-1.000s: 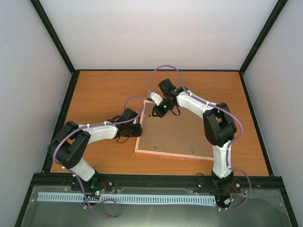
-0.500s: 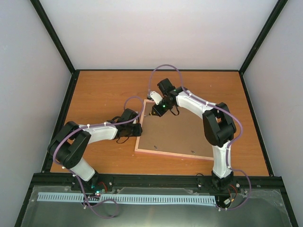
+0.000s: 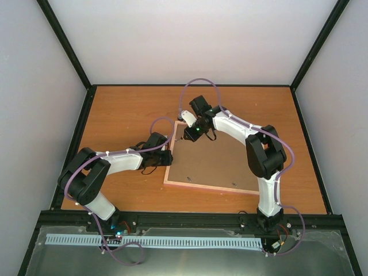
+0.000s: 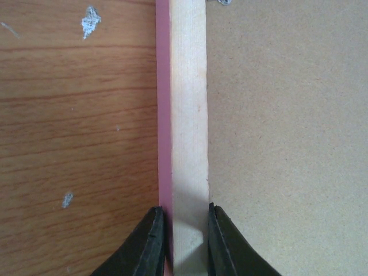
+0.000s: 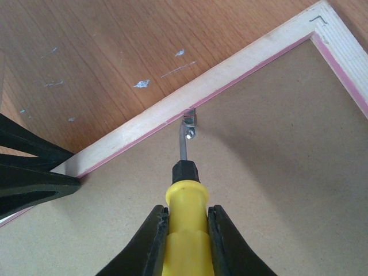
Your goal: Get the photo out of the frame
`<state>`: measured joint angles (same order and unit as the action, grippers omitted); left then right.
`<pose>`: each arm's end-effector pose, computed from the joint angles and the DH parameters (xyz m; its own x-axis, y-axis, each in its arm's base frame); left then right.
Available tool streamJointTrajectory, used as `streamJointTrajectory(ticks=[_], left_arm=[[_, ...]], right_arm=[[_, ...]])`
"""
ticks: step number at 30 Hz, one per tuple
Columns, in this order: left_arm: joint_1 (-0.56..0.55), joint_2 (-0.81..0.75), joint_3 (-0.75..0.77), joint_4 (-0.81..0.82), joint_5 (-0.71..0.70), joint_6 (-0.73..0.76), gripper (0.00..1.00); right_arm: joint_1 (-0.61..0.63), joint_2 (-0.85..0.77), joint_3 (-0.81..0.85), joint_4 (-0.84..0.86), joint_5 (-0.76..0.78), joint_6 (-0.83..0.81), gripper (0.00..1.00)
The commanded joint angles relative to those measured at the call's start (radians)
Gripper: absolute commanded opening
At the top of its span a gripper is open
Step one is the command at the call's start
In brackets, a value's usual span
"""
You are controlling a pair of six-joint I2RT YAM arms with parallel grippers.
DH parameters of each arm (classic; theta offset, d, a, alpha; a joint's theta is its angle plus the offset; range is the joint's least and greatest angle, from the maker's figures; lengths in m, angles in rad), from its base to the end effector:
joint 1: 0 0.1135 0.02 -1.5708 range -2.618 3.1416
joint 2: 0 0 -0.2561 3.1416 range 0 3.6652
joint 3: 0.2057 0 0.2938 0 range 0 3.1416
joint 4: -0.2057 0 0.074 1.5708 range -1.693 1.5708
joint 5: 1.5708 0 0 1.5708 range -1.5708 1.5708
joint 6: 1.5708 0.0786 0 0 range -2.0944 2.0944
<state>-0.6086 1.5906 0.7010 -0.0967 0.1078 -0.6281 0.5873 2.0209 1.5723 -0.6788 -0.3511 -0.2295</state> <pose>0.2714 -0.1995 0.0570 -0.9163 -0.0735 -0.3937 0.0973 0.9127 -0.3968 0.3846 0.2885 0.1399 -0.5859 -0.6466 -0.4884 -0.7973 0.5677 0.2049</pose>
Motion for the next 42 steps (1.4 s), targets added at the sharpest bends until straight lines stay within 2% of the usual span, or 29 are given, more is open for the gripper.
streamJointTrajectory(ticks=[1,7,14,20,26,28,31,33,35,42], left_arm=[[-0.006,0.028,-0.025,0.005,0.036,-0.020,0.01],[-0.006,0.029,-0.027,0.001,0.030,-0.019,0.01],[-0.006,0.031,-0.025,0.003,0.031,-0.028,0.01],[-0.006,0.034,-0.008,-0.012,0.013,-0.026,0.01],[-0.006,0.016,0.009,-0.051,-0.012,-0.014,0.02],[-0.006,-0.002,0.017,-0.057,-0.024,0.007,0.09],[-0.006,-0.044,0.032,-0.057,-0.021,0.064,0.34],[-0.006,-0.070,0.057,-0.057,-0.028,0.101,0.45],[-0.006,-0.098,0.078,-0.094,-0.046,0.123,0.50],[-0.006,-0.187,0.202,-0.160,-0.030,0.233,0.57]], right_arm=[[-0.003,0.026,0.007,0.004,0.153,0.022,0.03],[-0.003,-0.024,-0.013,-0.054,0.200,0.016,0.03],[-0.025,-0.248,-0.183,-0.078,0.217,-0.022,0.03],[-0.086,-0.424,-0.326,-0.013,0.152,-0.065,0.03],[-0.123,-0.551,-0.556,0.153,0.045,-0.105,0.03],[-0.129,-0.548,-0.569,0.133,0.011,-0.138,0.03],[-0.157,-0.550,-0.559,0.121,-0.041,-0.139,0.03],[-0.159,-0.554,-0.563,0.120,-0.061,-0.152,0.03],[-0.158,-0.556,-0.564,0.117,-0.066,-0.160,0.03],[-0.160,-0.586,-0.558,0.107,-0.079,-0.166,0.03]])
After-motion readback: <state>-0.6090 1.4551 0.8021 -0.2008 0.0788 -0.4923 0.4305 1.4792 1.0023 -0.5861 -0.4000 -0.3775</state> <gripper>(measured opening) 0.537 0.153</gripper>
